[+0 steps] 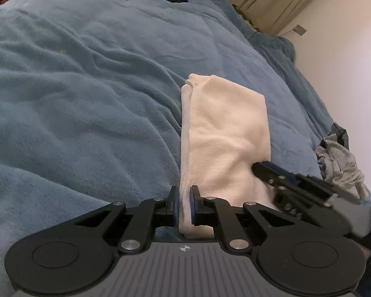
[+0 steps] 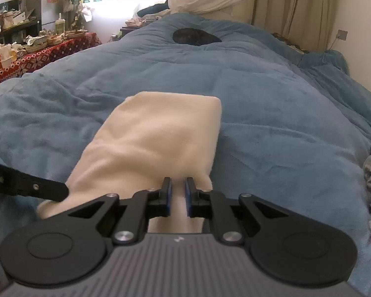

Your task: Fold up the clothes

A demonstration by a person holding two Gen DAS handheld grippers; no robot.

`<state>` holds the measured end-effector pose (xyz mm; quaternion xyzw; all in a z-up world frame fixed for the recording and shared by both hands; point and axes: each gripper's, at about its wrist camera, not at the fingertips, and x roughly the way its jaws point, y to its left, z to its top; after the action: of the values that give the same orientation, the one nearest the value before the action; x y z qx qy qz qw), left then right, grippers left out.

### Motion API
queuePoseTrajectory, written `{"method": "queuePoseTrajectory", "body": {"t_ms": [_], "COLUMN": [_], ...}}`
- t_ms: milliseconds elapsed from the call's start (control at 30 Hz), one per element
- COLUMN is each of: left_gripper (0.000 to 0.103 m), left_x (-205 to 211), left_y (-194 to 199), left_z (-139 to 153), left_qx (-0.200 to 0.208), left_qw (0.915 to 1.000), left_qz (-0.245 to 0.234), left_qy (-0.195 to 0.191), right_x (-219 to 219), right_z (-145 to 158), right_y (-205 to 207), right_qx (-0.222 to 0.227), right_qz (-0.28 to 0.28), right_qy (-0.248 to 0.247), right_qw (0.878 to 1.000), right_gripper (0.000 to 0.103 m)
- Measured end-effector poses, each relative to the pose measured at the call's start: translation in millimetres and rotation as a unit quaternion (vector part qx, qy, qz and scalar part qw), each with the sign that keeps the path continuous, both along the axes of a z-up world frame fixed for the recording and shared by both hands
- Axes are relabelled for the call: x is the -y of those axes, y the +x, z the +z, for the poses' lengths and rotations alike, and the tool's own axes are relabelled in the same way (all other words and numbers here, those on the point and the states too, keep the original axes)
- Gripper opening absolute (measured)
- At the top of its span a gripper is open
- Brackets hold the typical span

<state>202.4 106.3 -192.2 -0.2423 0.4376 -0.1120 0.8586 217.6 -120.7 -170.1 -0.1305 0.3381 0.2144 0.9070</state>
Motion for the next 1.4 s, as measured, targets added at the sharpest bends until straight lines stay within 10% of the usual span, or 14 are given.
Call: {"method": "queuePoseTrajectory", "body": {"t_ms": [333, 700, 900, 1033, 1233, 1400], "left_gripper": [0.012, 0.003, 0.003, 0.003, 0.003, 0.001], "left_x": [-7.8, 23.2, 29.4, 34.2, 54.8, 36.3], "left_y": [21.2, 70.3, 61.7, 83.4, 116.4, 105.4], "left_z": [48.2, -0.5, 26.2, 44.4, 5.6, 15.0], "left_qx": [0.071, 0.022, 0.052, 0.078, 0.046, 0.038], "left_qw": [0.9973, 0.9987, 0.9964, 0.9956, 0.9932, 0.9964], "left_qz": [-0.019, -0.045, -0.028, -0.044, -0.022, -0.019], "left_qy": [-0.008, 0.005, 0.061, 0.031, 0.104, 0.073], "right_x": [15.3, 10.3, 11.8, 1.9, -9.1, 1.8], "right_z": [39.2, 1.1, 19.4, 33.4, -3.6, 10.0], "right_y": [26.0, 52.0, 56.1, 75.0, 101.0, 101.2], "right_qx": [-0.010, -0.042, -0.039, -0.023, -0.039, -0.042], "right_qz": [0.002, -0.015, -0.015, -0.011, -0.024, -0.019], "right_qy": [0.048, 0.027, 0.032, 0.044, 0.013, 0.045], "right_qw": [0.999, 0.999, 0.999, 0.999, 0.999, 0.998], "right_gripper": [0.011, 0.012, 0.013, 0.013, 0.013, 0.014]}}
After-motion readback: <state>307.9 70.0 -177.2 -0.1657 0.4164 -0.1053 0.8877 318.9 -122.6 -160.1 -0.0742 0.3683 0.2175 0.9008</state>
